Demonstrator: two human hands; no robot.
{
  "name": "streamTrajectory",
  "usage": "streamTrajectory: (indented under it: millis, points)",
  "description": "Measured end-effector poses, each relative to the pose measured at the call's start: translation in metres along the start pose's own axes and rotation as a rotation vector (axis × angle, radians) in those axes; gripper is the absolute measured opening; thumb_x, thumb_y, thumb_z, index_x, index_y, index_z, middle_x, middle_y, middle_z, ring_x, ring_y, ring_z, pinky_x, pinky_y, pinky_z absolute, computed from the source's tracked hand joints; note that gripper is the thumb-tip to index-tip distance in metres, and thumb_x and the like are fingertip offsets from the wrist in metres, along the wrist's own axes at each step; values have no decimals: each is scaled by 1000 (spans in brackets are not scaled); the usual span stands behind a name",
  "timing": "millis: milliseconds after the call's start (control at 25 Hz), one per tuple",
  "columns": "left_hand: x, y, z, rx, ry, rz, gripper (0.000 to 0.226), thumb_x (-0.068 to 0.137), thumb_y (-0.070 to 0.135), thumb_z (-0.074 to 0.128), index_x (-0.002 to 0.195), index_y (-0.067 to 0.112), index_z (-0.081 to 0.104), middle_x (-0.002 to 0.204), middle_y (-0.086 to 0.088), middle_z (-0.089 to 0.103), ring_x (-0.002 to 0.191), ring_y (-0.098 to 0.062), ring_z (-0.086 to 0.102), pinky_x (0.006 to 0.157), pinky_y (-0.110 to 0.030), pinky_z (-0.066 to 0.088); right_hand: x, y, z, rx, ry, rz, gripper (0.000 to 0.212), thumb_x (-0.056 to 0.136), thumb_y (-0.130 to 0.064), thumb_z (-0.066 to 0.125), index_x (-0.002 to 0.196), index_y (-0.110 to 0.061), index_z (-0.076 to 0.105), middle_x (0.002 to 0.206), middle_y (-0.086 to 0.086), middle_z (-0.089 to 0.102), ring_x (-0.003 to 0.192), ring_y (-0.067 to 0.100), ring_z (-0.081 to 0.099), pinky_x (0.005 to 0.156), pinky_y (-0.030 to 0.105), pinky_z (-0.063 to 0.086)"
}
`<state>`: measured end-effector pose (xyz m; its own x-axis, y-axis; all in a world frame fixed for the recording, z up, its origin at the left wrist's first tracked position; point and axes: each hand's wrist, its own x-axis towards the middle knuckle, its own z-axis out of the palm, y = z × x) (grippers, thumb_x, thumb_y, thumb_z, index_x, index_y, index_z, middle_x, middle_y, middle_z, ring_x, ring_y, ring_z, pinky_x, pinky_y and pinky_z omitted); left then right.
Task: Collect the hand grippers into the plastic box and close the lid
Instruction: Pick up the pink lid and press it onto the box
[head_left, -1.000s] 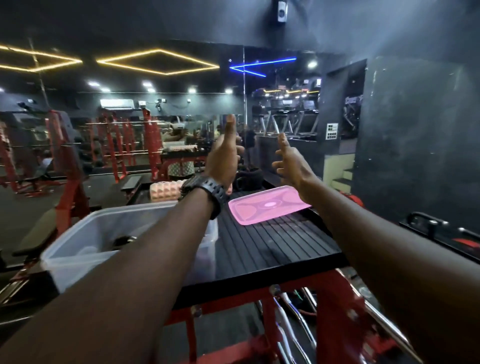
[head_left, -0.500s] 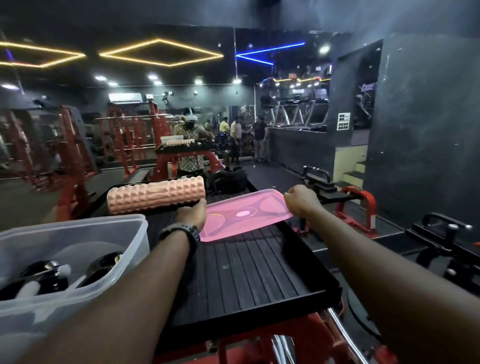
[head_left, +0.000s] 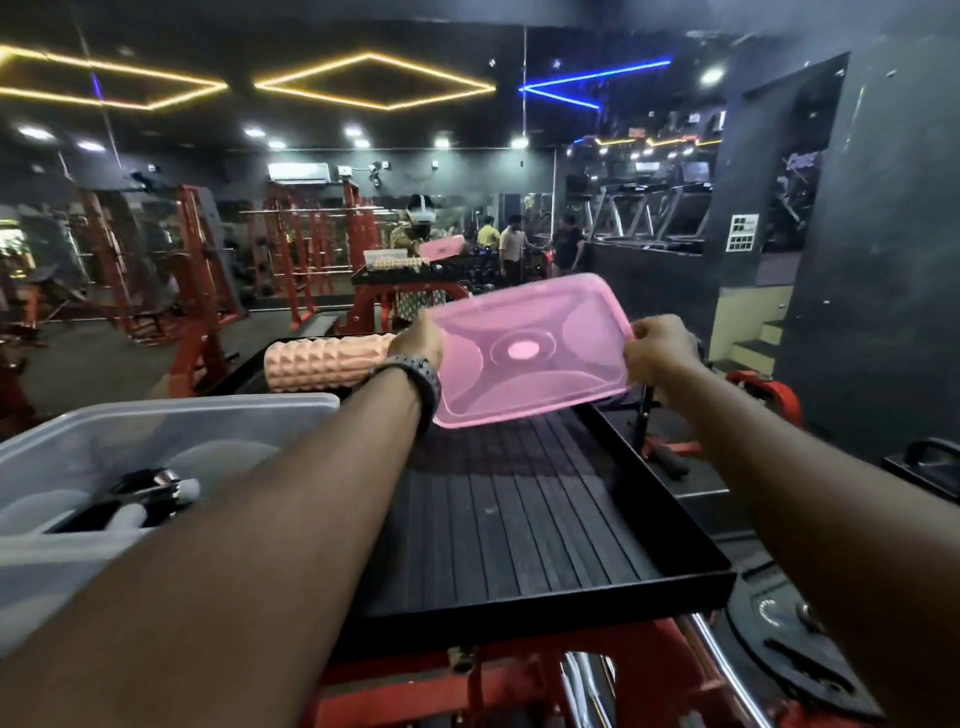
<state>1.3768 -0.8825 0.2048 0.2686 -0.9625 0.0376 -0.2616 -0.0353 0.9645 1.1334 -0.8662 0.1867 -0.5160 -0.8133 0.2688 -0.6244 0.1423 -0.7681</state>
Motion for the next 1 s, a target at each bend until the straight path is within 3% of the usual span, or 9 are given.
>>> streamTrajectory:
  millis: [80, 240, 320, 400, 440, 560, 680, 840, 1000]
  points:
    - [-7, 29, -25, -85, 10, 56, 65, 105, 47, 23, 134, -1, 57, 132, -15, 61, 116, -31, 60, 83, -35, 52, -15, -29, -9, 109, 47, -31, 38, 81, -3, 57, 109, -14, 78, 109, 18, 74, 108, 36, 68, 95, 40, 56]
    - [-23, 67, -110, -187, 86, 243, 69, 107, 42, 10, 124, -1, 62, 84, -7, 58, 52, -5, 56, 36, -14, 39, -48, -97, -5, 283, 67, -168, 32, 84, -15, 59, 107, -16, 80, 107, 19, 76, 106, 38, 71, 92, 49, 58]
    - [-22, 65, -164, -215, 63, 256, 76, 104, 51, 6, 144, 2, 48, 110, -11, 72, 80, -9, 72, 66, -17, 57, -67, -130, 7, 305, 66, -239, 27, 88, -22, 60, 106, -14, 79, 105, 19, 77, 106, 38, 71, 92, 50, 58]
    - [-25, 51, -221, -193, 124, 173, 84, 97, 67, 6, 155, 14, 37, 154, -17, 47, 136, -28, 52, 112, -41, 43, -92, -160, 26, 352, 26, -296, 29, 89, -19, 59, 109, -15, 79, 107, 18, 77, 106, 37, 71, 93, 52, 58]
    - [-26, 42, -248, -174, 152, 132, 86, 94, 71, 7, 156, 18, 34, 161, -16, 36, 144, -34, 43, 116, -50, 35, -106, -173, 36, 361, 2, -325, 31, 88, -15, 57, 111, -15, 78, 110, 17, 77, 106, 37, 71, 93, 53, 57]
    - [-35, 13, -308, -197, 139, 68, 96, 86, 82, 8, 154, 20, 37, 154, -20, 45, 134, -42, 51, 109, -56, 41, -144, -197, 60, 331, -57, -422, 32, 94, -19, 54, 119, -12, 73, 116, 13, 76, 107, 35, 70, 96, 55, 56]
    - [-45, -17, -345, -251, 114, 46, 100, 82, 87, 17, 136, 13, 55, 128, -24, 63, 110, -39, 66, 95, -48, 53, -180, -206, 71, 343, -148, -503, 55, 99, -53, 48, 120, -7, 71, 105, 10, 74, 93, 27, 67, 93, 47, 53]
    - [-50, -60, -358, -268, 36, 91, 49, 92, 63, 46, 103, 19, 64, 105, -10, 68, 94, -26, 67, 88, -37, 55, -215, -200, 78, 629, -448, -446, 76, 92, -80, 25, 115, -29, 77, 89, -16, 74, 84, 2, 68, 89, 34, 46]
    - [-45, -87, -350, -127, 92, 212, 27, 87, 36, 63, 77, 11, 67, 91, -9, 62, 90, -23, 55, 82, -35, 42, -223, -188, 92, 682, -564, -334, 100, 88, -85, 25, 161, -17, 32, 152, 15, 55, 137, 30, 55, 119, 53, 36]
